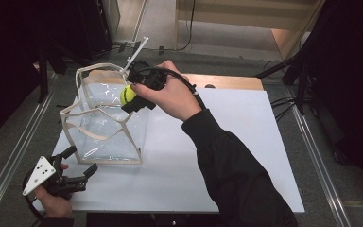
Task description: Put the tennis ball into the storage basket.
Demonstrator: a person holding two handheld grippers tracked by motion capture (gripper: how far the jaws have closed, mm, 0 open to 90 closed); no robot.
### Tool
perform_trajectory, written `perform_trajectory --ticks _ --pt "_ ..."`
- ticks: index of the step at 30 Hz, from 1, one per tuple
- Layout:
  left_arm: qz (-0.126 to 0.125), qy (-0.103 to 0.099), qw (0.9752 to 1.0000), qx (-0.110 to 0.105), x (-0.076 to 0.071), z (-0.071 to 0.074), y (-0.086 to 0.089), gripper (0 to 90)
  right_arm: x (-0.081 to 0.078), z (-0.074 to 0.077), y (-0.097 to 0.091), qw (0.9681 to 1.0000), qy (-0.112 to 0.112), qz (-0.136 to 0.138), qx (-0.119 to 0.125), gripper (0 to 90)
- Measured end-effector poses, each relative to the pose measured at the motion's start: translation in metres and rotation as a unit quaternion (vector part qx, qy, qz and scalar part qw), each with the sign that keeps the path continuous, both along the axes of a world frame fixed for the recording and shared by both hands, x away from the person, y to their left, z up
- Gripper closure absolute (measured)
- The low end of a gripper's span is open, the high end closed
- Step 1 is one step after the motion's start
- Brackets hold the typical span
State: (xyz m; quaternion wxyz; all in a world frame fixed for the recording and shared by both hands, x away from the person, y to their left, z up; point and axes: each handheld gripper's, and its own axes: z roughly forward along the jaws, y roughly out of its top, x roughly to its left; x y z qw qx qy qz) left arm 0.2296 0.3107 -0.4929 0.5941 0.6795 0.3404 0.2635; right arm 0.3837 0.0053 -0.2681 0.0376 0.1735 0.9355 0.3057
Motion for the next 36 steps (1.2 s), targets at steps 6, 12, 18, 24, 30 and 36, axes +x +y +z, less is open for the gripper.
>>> perform_trajectory --ticks 6,12,18,24,30,36 --pt "0.001 0.001 1.0 -0.004 0.0 0.0 0.0 1.3 0.0 0.002 0.009 1.0 -0.002 0.005 0.002 24.2" --pt "0.001 0.001 1.0 -0.004 -0.001 0.0 0.0 1.3 0.002 0.0 0.016 1.0 0.0 0.009 0.003 24.2" --pt "0.001 0.001 1.0 -0.004 -0.001 0.0 0.0 1.3 0.003 0.0 0.024 0.9999 -0.001 0.012 0.003 24.2" --pt "0.0 0.001 1.0 -0.005 -0.001 0.0 0.001 1.3 0.006 -0.004 0.032 0.9999 0.003 0.014 0.005 24.2" --pt "0.0 0.0 1.0 -0.006 -0.001 0.0 0.001 1.3 0.009 -0.008 0.038 0.9999 0.004 0.013 0.004 24.2" --pt "-0.001 0.0 1.0 -0.007 -0.001 0.0 0.001 1.3 0.013 -0.014 0.041 0.9999 0.006 0.01 0.003 24.2"
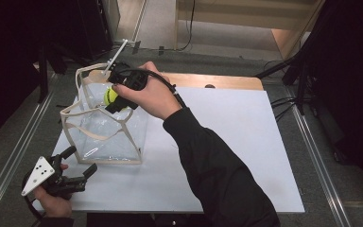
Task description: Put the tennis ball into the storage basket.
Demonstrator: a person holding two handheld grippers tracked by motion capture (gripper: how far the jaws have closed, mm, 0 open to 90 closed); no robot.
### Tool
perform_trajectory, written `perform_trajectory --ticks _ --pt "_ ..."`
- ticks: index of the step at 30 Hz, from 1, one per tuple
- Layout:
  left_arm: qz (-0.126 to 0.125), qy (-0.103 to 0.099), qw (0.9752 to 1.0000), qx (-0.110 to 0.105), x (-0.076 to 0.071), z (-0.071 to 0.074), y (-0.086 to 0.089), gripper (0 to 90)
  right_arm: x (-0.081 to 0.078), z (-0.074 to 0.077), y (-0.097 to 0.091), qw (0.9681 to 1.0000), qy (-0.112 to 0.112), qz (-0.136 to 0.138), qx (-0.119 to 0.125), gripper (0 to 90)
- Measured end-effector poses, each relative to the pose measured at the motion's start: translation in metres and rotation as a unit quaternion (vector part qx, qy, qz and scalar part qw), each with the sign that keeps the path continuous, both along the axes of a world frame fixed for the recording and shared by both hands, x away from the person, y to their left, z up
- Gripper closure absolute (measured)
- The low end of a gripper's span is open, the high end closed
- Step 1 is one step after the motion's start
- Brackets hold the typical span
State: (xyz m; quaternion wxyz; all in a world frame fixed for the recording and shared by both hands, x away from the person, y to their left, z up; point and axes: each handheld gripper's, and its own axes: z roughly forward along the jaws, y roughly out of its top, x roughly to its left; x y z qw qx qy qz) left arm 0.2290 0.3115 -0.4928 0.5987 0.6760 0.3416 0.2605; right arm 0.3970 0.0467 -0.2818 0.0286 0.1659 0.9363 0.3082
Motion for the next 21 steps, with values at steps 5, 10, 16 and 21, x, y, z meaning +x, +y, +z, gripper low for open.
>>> perform_trajectory --ticks 5,10,16,21 --pt "0.0 0.0 1.0 0.0 0.0 0.0 0.0 1.3 0.003 -0.004 0.002 1.0 -0.001 0.002 -0.001 24.2" --pt "0.0 0.0 1.0 0.0 0.0 0.0 0.0 1.4 0.004 -0.006 0.005 1.0 0.002 0.003 -0.005 24.2" --pt "0.0 0.0 1.0 0.0 0.0 0.0 0.0 1.3 0.006 -0.01 0.007 1.0 0.005 0.0 -0.008 24.2" --pt "0.0 0.0 1.0 0.001 0.0 0.0 0.0 1.4 0.007 -0.012 0.007 0.9999 0.006 -0.002 -0.01 24.2"
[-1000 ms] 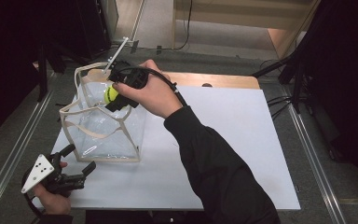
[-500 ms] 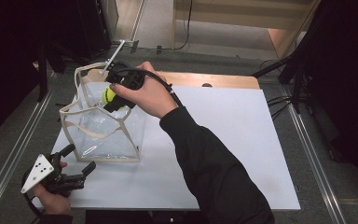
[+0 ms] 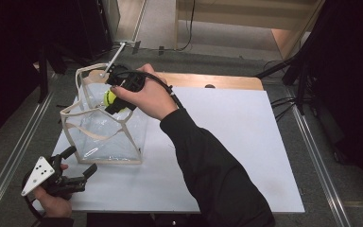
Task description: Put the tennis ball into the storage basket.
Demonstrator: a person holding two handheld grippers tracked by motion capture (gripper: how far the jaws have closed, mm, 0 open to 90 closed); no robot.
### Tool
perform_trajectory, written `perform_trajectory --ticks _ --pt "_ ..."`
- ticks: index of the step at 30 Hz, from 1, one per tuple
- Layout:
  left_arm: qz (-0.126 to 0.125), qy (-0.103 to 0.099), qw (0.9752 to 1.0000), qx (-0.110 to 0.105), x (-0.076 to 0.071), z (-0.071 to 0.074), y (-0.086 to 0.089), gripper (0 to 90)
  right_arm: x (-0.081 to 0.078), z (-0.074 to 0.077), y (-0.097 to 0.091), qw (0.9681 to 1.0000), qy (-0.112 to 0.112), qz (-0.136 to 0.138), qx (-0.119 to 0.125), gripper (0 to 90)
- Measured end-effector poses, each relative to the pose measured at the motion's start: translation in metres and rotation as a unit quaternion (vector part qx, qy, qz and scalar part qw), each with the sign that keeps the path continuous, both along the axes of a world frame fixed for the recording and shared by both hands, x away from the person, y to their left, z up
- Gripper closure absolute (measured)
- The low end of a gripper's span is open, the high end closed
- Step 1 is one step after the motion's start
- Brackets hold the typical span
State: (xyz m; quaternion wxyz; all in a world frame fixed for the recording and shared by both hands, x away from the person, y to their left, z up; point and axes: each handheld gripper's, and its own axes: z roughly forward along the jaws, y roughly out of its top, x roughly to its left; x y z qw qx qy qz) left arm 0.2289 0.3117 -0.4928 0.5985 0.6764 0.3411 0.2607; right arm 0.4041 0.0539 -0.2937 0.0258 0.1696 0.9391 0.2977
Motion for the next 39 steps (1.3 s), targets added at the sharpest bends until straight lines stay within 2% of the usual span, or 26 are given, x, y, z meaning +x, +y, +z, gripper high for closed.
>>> perform_trajectory --ticks 18,39 --pt "0.0 0.0 1.0 0.001 0.0 0.0 -0.001 1.4 0.003 -0.009 0.001 0.9998 0.002 0.0 -0.018 24.1" --pt "0.0 0.0 1.0 0.0 0.0 0.0 -0.001 1.3 0.001 -0.016 0.005 0.9977 0.004 0.018 -0.065 23.9"
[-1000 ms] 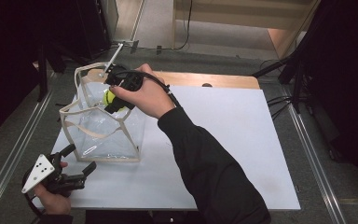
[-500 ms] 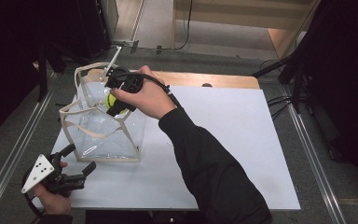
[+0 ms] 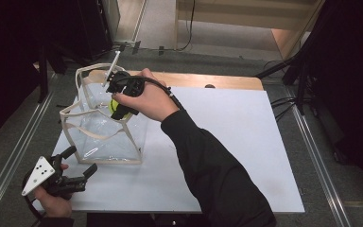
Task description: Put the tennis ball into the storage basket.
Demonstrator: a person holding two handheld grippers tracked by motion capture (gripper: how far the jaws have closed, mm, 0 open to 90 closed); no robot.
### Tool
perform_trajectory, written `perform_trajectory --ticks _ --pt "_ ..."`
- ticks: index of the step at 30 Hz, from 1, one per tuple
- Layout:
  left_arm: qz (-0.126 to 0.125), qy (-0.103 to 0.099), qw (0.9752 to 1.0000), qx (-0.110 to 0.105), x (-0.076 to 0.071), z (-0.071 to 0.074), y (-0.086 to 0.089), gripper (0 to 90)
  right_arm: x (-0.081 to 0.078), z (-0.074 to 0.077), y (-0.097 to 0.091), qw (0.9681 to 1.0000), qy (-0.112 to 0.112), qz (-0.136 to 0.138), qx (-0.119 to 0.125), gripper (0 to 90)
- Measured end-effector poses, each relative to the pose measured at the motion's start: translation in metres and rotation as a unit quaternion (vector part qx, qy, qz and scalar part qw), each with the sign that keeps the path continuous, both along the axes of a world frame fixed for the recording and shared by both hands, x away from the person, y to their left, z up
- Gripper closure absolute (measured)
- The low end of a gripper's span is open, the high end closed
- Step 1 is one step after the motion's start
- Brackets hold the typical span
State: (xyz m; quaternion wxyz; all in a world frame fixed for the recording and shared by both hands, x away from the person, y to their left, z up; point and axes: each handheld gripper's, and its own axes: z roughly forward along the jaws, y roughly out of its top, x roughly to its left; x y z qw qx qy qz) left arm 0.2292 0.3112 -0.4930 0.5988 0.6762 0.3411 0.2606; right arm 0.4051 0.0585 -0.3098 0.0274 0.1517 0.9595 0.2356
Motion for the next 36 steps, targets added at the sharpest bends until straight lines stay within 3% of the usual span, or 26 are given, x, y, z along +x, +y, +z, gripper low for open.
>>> perform_trajectory --ticks 7,10,12,15,21,23,36 --pt "0.0 0.0 1.0 0.001 0.0 0.0 0.0 1.3 -0.001 -0.001 -0.001 0.9999 0.001 0.0 -0.011 23.0" --pt "0.0 0.0 1.0 0.001 0.0 0.0 0.0 1.3 -0.004 0.0 -0.001 0.9998 -0.016 -0.002 -0.012 16.9" --pt "0.0 0.0 1.0 0.001 0.0 0.0 0.0 1.3 -0.005 0.002 -0.002 0.9997 -0.024 -0.003 -0.001 10.8" --pt "0.0 0.0 1.0 0.001 0.0 0.0 0.0 1.3 -0.007 0.009 -0.005 0.9996 -0.02 -0.004 0.021 9.1" --pt "0.0 0.0 1.0 0.001 0.0 0.0 0.0 1.3 -0.013 0.02 -0.015 0.9985 -0.034 -0.003 0.044 6.5" --pt "0.0 0.0 1.0 0.002 0.0 0.0 0.0 1.3 -0.014 0.022 -0.018 0.9983 -0.033 -0.003 0.048 0.8" --pt "-0.001 0.0 1.0 0.004 0.0 0.0 -0.001 1.4 -0.019 0.023 -0.05 0.9953 -0.049 -0.03 0.078 0.0"
